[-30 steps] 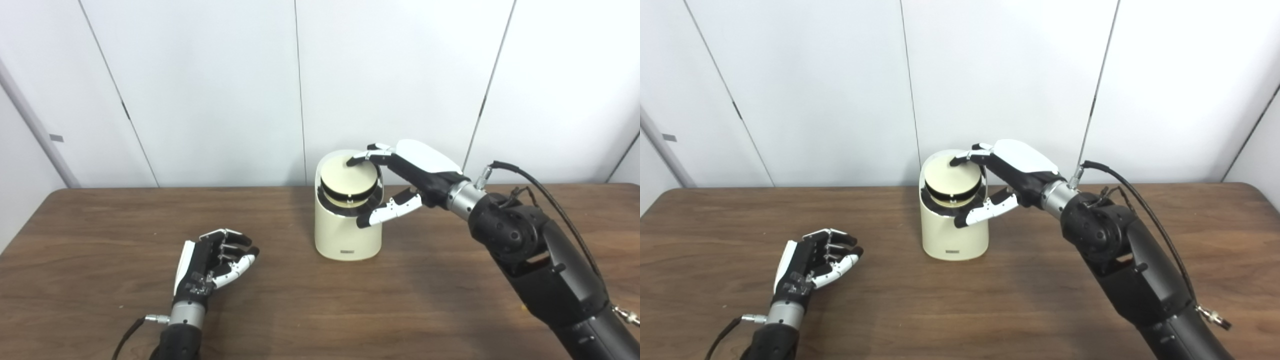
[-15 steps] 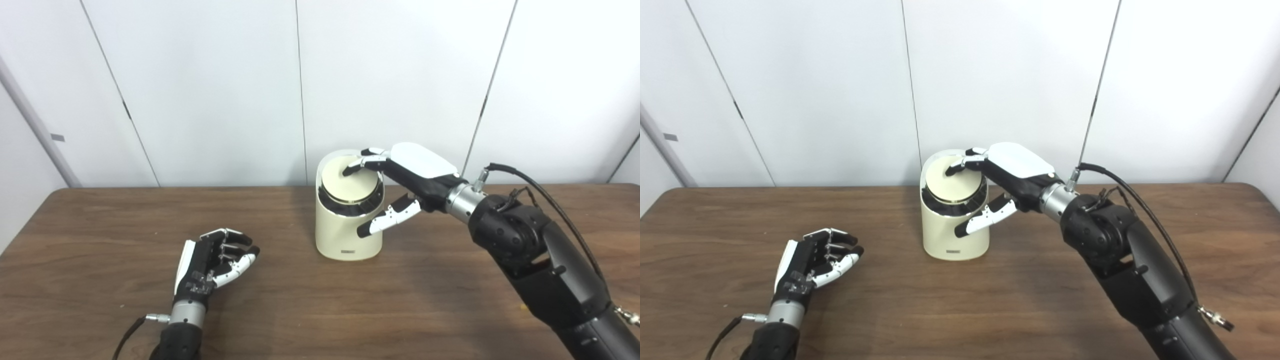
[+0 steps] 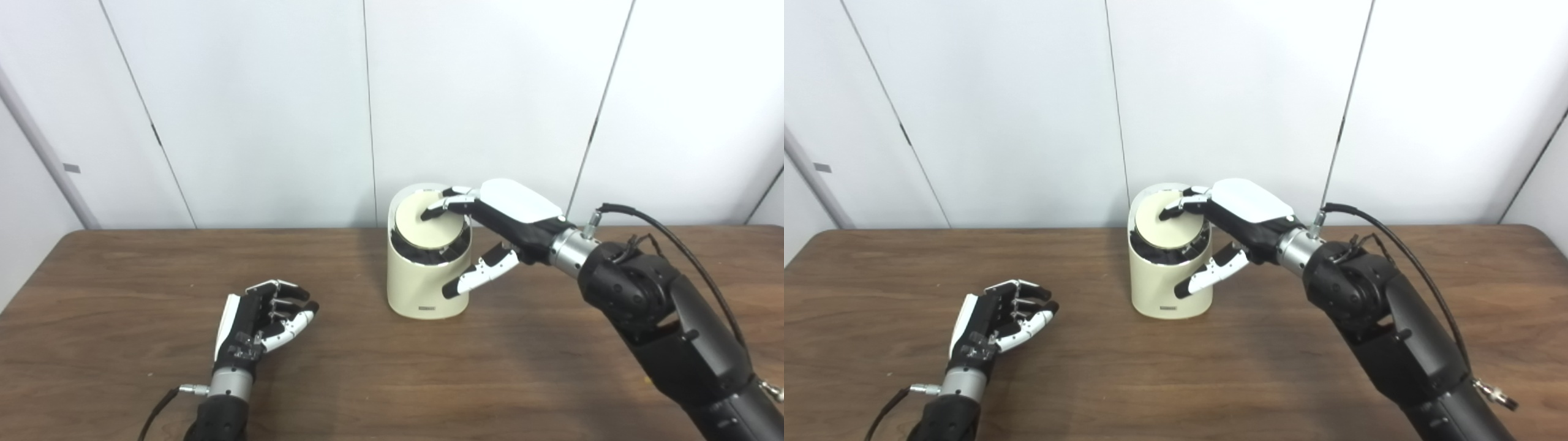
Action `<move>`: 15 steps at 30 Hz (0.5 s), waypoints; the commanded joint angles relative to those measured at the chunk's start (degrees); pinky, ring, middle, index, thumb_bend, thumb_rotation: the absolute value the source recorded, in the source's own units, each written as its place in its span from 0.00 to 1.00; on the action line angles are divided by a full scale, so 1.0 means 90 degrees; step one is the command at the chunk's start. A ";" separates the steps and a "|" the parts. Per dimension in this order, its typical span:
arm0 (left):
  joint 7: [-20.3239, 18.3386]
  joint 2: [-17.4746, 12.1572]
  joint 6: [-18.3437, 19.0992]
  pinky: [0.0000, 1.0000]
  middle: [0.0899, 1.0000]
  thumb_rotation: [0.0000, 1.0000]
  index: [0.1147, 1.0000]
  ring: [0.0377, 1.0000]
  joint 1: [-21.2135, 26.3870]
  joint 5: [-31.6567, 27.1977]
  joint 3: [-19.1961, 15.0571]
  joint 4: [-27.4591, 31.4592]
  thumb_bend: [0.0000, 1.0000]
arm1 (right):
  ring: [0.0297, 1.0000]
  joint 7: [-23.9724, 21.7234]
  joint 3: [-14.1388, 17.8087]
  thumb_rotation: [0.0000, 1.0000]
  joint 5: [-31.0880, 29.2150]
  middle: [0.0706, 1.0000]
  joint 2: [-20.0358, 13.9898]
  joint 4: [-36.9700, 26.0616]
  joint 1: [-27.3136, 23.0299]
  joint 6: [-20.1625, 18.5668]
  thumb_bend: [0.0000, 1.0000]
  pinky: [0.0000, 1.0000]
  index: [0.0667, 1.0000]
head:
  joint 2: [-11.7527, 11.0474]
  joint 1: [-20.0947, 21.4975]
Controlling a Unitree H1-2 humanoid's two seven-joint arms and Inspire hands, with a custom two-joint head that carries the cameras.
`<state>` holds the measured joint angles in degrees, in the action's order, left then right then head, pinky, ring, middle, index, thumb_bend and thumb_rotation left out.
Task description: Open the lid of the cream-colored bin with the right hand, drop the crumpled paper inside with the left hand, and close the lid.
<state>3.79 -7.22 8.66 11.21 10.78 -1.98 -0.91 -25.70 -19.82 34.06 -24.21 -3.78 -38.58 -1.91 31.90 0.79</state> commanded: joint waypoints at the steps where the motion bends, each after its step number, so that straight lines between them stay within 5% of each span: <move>1: -0.0005 -0.0008 -0.0003 0.43 0.60 0.06 0.43 0.54 0.0148 0.0014 0.0020 0.0207 0.50 | 0.93 -0.0059 0.0105 0.49 -0.0066 0.77 -0.0094 -0.0137 -0.0098 0.0043 0.78 0.89 0.77 | 0.0011 0.0003; 15: -0.0033 -0.0023 0.0100 0.43 0.60 0.06 0.43 0.54 0.0151 -0.0019 0.0019 0.0281 0.50 | 0.92 -0.0188 0.0164 0.49 -0.0068 0.74 -0.0102 -0.0283 0.0014 -0.0070 0.77 0.93 0.75 | 0.0097 0.0009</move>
<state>3.63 -7.22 10.01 11.20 10.58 -1.97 -0.16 -26.67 -18.92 33.75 -24.26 -5.13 -37.52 -2.31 32.70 0.79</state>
